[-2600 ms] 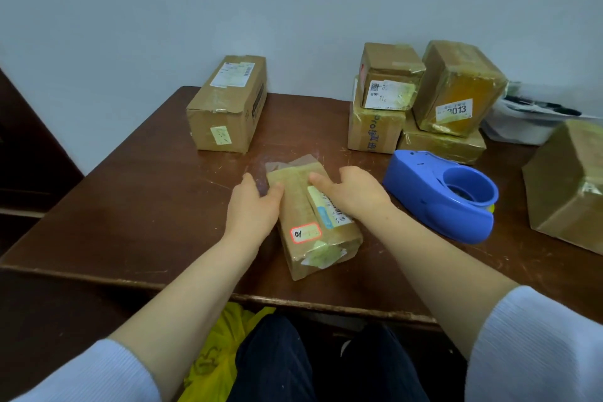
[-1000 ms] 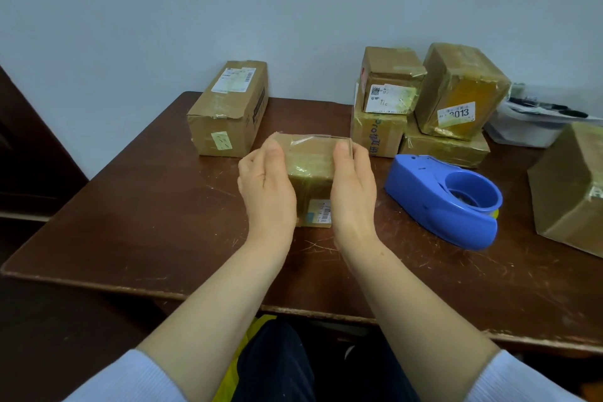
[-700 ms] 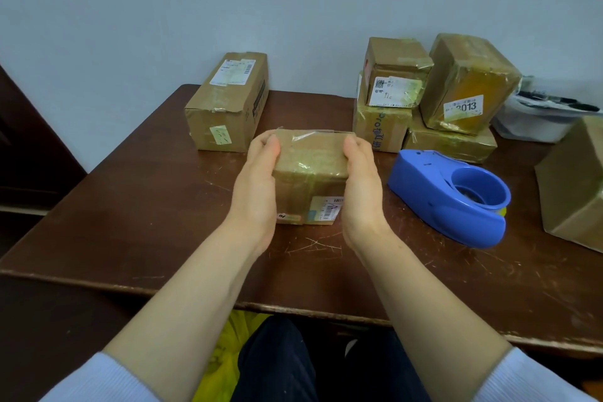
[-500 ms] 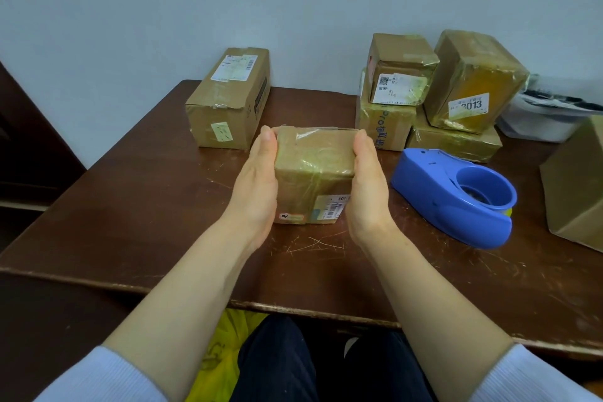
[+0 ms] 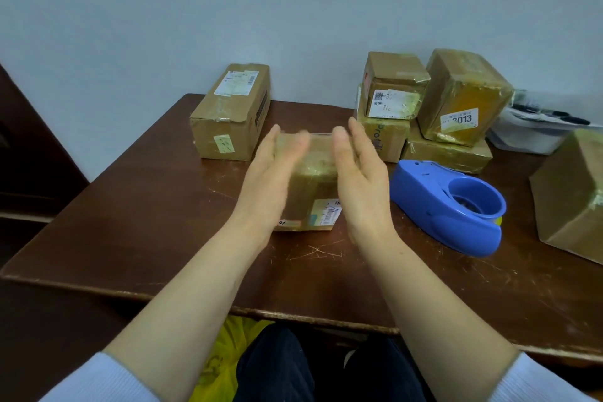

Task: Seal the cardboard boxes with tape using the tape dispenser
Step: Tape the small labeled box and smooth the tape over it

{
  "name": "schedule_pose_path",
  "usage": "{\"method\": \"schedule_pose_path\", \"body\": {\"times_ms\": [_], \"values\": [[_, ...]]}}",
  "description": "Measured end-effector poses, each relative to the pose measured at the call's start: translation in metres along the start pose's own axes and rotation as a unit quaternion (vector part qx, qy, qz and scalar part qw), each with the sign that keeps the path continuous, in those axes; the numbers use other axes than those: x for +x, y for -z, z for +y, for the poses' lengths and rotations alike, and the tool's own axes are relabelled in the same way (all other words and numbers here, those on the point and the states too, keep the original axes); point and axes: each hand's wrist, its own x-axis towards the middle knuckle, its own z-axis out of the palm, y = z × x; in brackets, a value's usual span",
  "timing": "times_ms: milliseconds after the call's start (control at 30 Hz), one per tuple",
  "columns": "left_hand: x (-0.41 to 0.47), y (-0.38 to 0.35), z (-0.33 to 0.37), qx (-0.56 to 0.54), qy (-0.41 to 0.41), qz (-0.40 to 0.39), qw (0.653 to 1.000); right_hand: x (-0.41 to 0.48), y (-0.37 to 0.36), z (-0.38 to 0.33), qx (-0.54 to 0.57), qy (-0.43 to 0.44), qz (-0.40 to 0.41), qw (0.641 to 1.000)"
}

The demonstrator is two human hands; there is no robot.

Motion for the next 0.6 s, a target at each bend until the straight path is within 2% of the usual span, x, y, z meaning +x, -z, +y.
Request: {"method": "schedule_pose_path", "body": {"times_ms": [100,267,467,600], "values": [[0.0,-0.003,-0.007,0.057,-0.023,0.041,0.997,-0.005,-0.001,0.004,-0.056,0.02,-0.024,0.998],[0.002,-0.004,-0.017,0.076,-0.057,0.105,0.99,0.007,-0.001,0.011,-0.123,0.055,-0.01,0.991],[0.005,-0.015,-0.021,0.083,-0.086,0.184,0.976,0.01,-0.002,0.019,0.026,0.021,0.018,0.999],[0.007,-0.01,-0.021,0.041,-0.055,0.15,0.986,0.011,-0.005,0.018,0.076,-0.02,-0.006,0.997]]}}
